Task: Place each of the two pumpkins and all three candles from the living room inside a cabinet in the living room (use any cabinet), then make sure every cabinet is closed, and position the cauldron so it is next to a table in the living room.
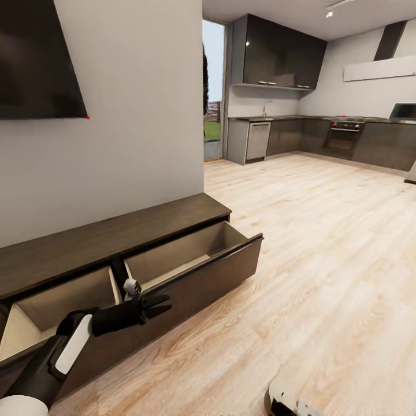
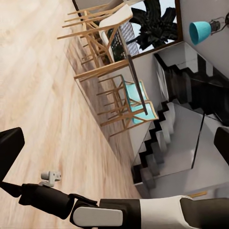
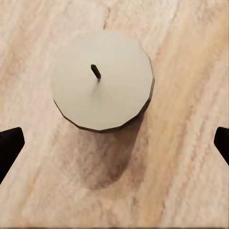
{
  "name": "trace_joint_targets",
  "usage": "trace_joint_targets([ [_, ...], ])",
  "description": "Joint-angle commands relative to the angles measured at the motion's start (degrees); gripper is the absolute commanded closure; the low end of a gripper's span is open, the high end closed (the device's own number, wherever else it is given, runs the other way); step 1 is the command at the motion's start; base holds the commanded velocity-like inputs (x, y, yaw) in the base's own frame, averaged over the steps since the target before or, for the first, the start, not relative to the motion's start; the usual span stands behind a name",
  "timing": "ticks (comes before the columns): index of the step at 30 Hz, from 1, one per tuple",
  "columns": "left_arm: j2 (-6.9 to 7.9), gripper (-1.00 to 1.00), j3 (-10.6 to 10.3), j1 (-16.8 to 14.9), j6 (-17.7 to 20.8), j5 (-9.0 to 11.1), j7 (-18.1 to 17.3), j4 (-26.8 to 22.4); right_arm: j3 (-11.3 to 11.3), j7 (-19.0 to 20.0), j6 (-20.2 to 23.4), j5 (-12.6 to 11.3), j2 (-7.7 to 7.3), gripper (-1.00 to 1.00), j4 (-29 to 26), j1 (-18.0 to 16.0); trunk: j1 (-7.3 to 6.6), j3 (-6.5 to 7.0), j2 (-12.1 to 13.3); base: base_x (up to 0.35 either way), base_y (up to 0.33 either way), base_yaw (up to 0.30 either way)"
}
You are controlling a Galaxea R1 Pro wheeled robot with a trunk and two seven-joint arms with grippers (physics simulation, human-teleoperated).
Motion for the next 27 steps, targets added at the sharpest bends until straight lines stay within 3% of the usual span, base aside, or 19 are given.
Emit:
trace_joint_targets([
  [1,0.03,-1.00,-0.1,0.0,0.3,0.2,-0.1,0.0,0.5,-0.3,-0.1,-0.3,0.00,-1.00,0.0,0.0,0.01,-0.28,0.0,0.000,0.000,0.000],
  [6,-0.01,-1.00,-0.1,-0.1,0.3,0.1,-0.1,0.0,0.9,-0.1,-0.1,-0.3,0.50,-1.00,-0.1,0.0,0.14,-1.39,-0.1,0.000,0.000,0.000],
  [11,-0.01,-1.00,-0.1,0.0,0.3,0.1,-0.1,0.0,5.0,0.5,-0.1,-0.3,1.01,-1.00,0.0,0.0,0.27,-2.49,-0.2,0.000,0.000,0.000],
  [14,-0.04,-1.00,-0.1,-0.1,0.3,0.0,-0.1,0.0,5.9,0.5,-0.1,-0.3,1.33,-1.00,0.0,0.0,0.35,-3.16,-0.2,0.000,0.000,0.000],
  [27,-0.01,-1.00,-0.1,0.0,0.3,-0.1,-0.1,0.0,6.1,0.5,0.0,-0.4,1.41,-1.00,0.1,0.0,0.40,-3.60,-0.2,0.016,0.000,0.000],
])
